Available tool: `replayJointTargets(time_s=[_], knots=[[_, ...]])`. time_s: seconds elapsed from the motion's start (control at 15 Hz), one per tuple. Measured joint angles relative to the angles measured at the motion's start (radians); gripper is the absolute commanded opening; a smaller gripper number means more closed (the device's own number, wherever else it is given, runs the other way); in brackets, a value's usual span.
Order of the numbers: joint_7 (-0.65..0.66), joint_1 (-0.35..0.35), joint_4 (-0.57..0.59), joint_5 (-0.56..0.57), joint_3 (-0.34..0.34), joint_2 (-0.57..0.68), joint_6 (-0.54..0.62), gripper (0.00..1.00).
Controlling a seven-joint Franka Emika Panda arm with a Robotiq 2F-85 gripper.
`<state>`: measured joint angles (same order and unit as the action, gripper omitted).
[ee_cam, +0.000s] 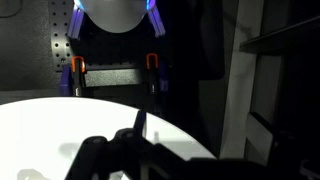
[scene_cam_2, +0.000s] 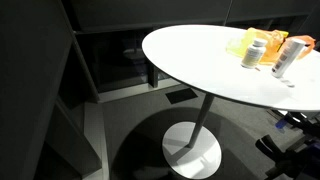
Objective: Put the white roll on stick in the plastic bag
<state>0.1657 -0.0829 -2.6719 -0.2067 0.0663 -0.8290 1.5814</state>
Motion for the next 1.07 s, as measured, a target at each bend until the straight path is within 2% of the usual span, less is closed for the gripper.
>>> replayJointTargets(time_s=[0.53, 1.07], knots=[[0.000, 0.020, 0.009, 0.014, 0.011, 0.007, 0.000, 1.00], [0.002, 0.105, 0.110, 0.150, 0.017, 0.105, 0.026, 1.00]])
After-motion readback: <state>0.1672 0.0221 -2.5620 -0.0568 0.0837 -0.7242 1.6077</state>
